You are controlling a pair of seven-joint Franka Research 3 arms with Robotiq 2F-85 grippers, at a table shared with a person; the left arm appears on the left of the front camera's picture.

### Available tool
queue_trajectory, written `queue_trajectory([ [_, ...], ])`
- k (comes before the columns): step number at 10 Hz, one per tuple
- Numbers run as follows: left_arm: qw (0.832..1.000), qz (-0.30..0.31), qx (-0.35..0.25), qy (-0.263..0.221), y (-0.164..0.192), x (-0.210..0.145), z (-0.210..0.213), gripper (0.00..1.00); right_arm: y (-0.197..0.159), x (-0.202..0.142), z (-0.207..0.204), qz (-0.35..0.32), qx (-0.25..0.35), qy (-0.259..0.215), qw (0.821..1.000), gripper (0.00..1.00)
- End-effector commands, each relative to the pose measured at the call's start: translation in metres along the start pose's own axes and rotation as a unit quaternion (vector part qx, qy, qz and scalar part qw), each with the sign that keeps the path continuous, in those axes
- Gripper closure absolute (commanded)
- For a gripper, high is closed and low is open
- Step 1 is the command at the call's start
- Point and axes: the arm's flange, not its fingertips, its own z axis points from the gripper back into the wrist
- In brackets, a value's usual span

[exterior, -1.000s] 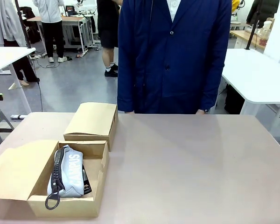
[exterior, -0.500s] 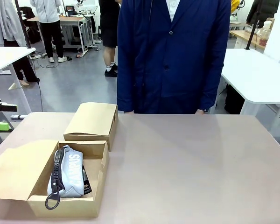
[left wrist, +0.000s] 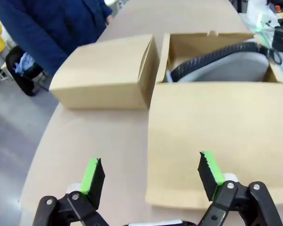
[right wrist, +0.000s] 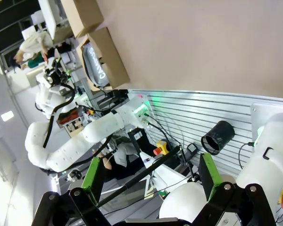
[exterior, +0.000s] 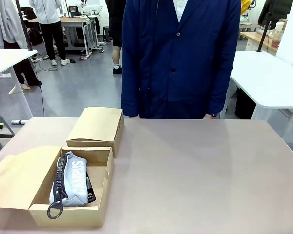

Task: Place items inside the box.
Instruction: Close the lid of the Mailer Box closest to the robot.

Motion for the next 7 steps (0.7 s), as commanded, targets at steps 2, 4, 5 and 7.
queue_trajectory([
  [2, 0.998, 0.017, -0.02, 0.06, 0.005, -0.033, 0.005, 0.0, 0.002, 0.0, 0.0, 0.007, 0.012, 0.0, 1.0, 0.0],
  [4, 0.989, 0.023, -0.071, 0.131, 0.0, -0.048, -0.004, 0.0, 0.002, 0.0, 0.0, 0.007, 0.012, 0.0, 1.0, 0.0],
  [5, 0.982, 0.03, -0.086, 0.168, -0.001, -0.058, -0.008, 0.0, 0.002, 0.0, 0.0, 0.007, 0.012, 0.0, 1.0, 0.0],
  [7, 0.976, 0.034, -0.109, 0.185, -0.006, -0.069, -0.02, 0.0, 0.002, 0.0, 0.0, 0.007, 0.012, 0.0, 1.0, 0.0],
])
